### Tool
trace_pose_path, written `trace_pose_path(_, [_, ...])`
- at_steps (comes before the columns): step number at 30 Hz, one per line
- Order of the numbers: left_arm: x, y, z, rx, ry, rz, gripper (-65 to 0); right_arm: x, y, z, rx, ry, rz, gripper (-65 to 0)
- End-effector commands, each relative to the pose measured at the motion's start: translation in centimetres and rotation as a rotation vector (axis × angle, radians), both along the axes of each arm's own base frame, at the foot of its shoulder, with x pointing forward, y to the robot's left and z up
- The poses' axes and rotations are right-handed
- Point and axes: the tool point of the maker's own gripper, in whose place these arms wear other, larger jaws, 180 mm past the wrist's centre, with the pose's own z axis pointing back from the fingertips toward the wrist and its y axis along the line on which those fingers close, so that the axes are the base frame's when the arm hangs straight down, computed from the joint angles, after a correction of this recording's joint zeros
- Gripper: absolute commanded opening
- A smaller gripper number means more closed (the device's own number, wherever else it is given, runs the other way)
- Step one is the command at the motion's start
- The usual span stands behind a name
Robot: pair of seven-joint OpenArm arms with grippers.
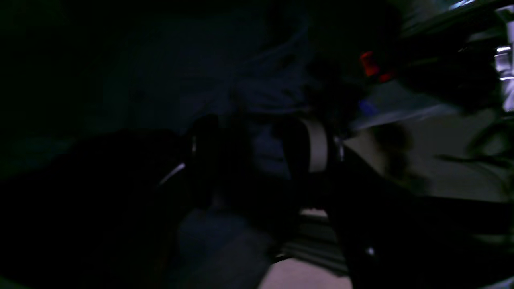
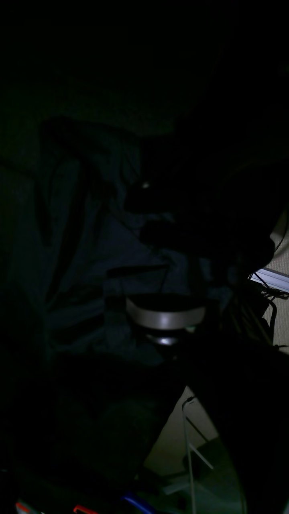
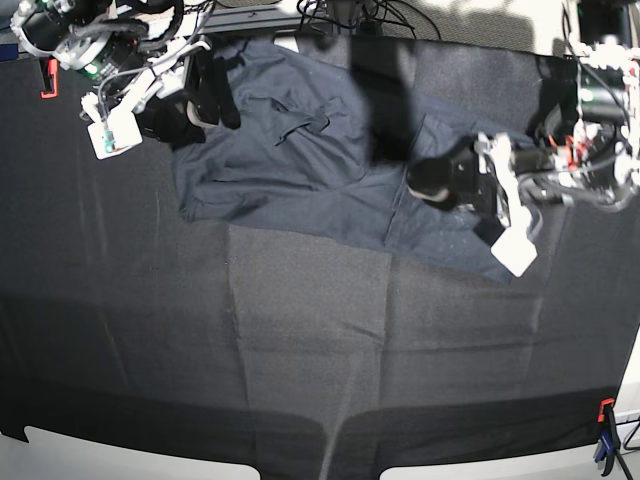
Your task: Layout the t-shirt on the table in an organized manner, then fold the t-shirt properly
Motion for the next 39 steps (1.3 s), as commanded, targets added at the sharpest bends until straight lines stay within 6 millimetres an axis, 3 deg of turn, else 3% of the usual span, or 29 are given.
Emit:
trace_pose_path(1, [1.2,0.7,1.3,0.012,-0.063,0.012,-38.1,0.2,0.4,1.0,0.004,-0.046,0.034,-33.7])
trace_pose_path(4, [1.8,1.6,1.3,0.046,-0.084,0.034,-38.1,1.7,-1.5,1.0,-0.101,-0.109,-0.010,-33.7])
trace_pose_path(7, [1.7,1.6,1.3,0.043,-0.081,0.035,-38.1,4.2,-5.6,0.5,-0.170,-0.116,-0.204,-33.7])
trace_pose_path(10, [1.7,1.6,1.2,0.045,-0.081,0.035,-38.1,5.2,-7.5,-1.3,-0.177,-0.065,-0.265,-33.7])
trace_pose_path(14, [1.7,1.6,1.2,0.045,-0.081,0.035,-38.1,6.3,-8.6,-4.3,-0.116,0.014,-0.316,-33.7])
trace_pose_path(19, [1.7,1.6,1.2,0.045,-0.081,0.035,-38.1,6.5,-9.2,-8.3,-0.034,0.126,-0.357,-33.7])
trace_pose_path(24, [1.7,1.6,1.2,0.045,-0.082,0.035,-38.1,6.9,-9.4,-10.0,0.042,0.130,-0.366,-33.7])
trace_pose_path(29, [1.7,1.6,1.3,0.043,-0.084,0.037,-38.1,6.7,-7.1,-10.3,0.184,0.133,-0.286,-33.7])
trace_pose_path(39, [1.8,1.6,1.3,0.042,-0.084,0.037,-38.1,6.5,-5.3,-10.3,0.267,0.162,-0.252,-33.8])
